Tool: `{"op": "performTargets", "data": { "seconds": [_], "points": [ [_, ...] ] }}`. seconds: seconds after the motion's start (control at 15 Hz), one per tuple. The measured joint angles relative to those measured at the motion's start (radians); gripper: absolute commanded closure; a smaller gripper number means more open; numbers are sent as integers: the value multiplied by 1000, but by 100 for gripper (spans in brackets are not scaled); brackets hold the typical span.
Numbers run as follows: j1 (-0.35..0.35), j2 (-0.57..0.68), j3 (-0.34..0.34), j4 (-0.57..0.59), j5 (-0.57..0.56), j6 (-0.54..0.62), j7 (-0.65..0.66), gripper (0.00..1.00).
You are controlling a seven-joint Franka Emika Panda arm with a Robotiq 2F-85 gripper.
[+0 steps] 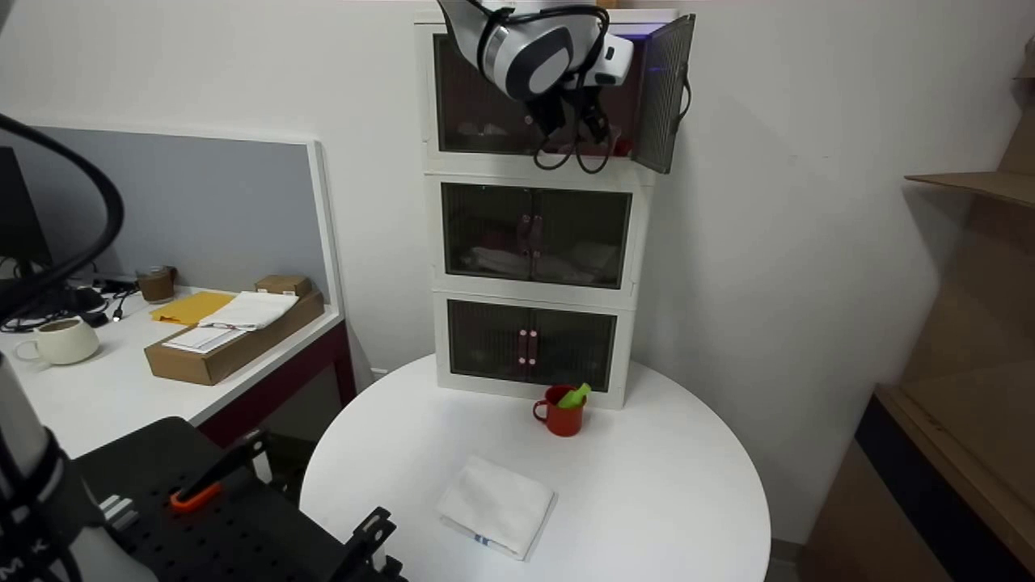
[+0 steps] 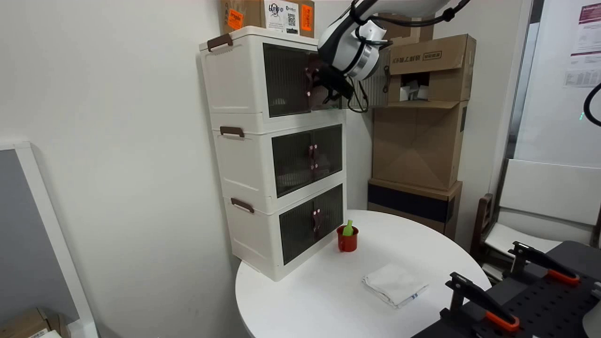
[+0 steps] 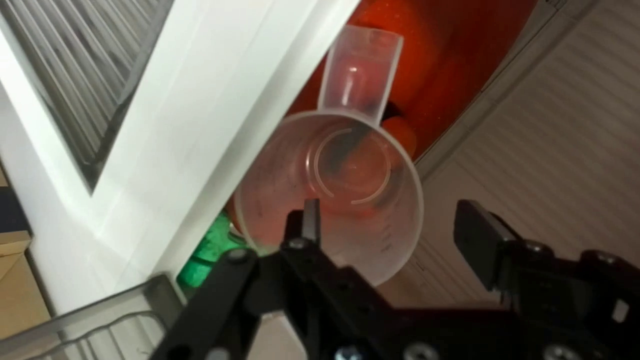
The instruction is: Pick up the colourless cup from the top compartment of the cabinet and put it on the table.
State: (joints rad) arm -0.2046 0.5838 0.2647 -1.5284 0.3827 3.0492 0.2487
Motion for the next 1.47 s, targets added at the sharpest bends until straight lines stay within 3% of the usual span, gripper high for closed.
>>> {"op": "performTargets", "data": {
  "seconds": [0.33, 0.67, 0.87, 1.07, 1.47],
  "points": [
    [18, 22, -1, 26, -28, 0, 0, 98],
    [31, 22, 17, 33, -38, 3, -6, 98],
    [6, 4, 71, 13, -36, 29, -51, 98],
    [-88, -74, 190, -80, -22, 85, -140, 98],
    [-446, -280, 534, -345, 81, 65, -336, 98]
  ]
}}
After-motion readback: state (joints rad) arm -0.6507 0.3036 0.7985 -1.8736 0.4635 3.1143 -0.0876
